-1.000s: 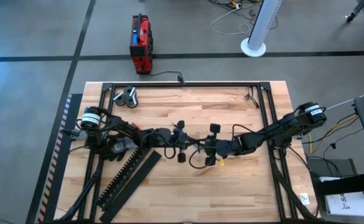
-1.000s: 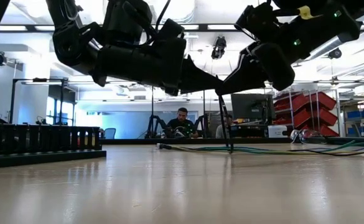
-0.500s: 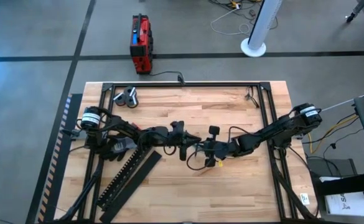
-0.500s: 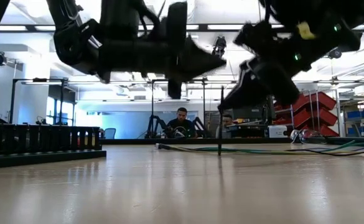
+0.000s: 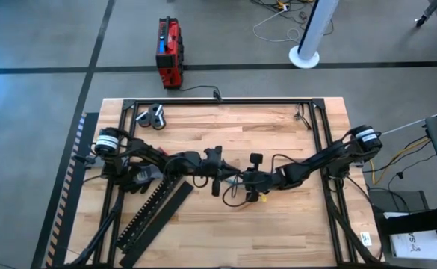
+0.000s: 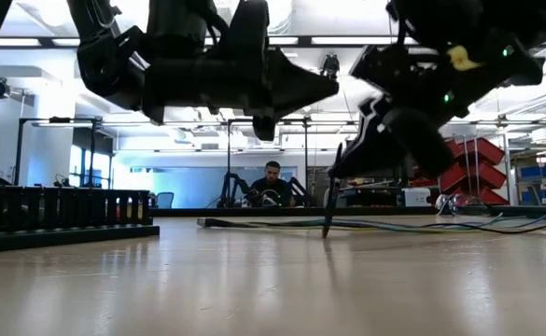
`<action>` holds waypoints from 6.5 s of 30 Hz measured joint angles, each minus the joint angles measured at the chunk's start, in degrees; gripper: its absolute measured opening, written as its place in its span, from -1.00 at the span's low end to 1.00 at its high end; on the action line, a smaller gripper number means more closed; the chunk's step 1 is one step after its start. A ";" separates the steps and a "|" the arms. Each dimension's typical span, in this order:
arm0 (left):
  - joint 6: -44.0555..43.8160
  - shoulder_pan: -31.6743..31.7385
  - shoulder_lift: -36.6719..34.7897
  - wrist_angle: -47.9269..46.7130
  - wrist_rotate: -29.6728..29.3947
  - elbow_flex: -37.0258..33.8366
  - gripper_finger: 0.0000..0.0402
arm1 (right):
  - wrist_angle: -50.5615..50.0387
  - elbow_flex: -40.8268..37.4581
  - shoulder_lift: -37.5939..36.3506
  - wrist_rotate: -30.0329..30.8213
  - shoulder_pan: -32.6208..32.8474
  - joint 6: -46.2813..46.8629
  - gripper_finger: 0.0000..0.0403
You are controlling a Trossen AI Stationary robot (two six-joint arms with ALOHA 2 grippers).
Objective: Ziptie cables
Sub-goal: Wrap the cable wires with the black zip tie
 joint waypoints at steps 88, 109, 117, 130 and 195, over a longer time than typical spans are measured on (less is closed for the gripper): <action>30.94 6.82 16.24 -36.94 28.51 34.66 -0.34 | -40.45 1.11 -23.76 -7.71 13.23 -34.85 -1.00; 25.93 6.40 23.18 -36.74 32.02 42.11 -0.09 | -40.29 1.07 -23.78 -7.55 13.23 -35.37 -1.00; 27.50 6.12 23.16 -37.20 32.14 42.15 -0.33 | -40.26 1.05 -23.78 -7.35 13.23 -36.63 -1.00; 30.70 6.11 23.25 -38.77 31.44 42.06 -0.60 | -40.46 0.98 -23.78 -7.18 13.21 -36.63 -1.00; 31.12 6.01 23.23 -38.17 31.50 42.17 -0.97 | -43.63 6.08 -25.04 -7.32 13.23 -8.36 -0.74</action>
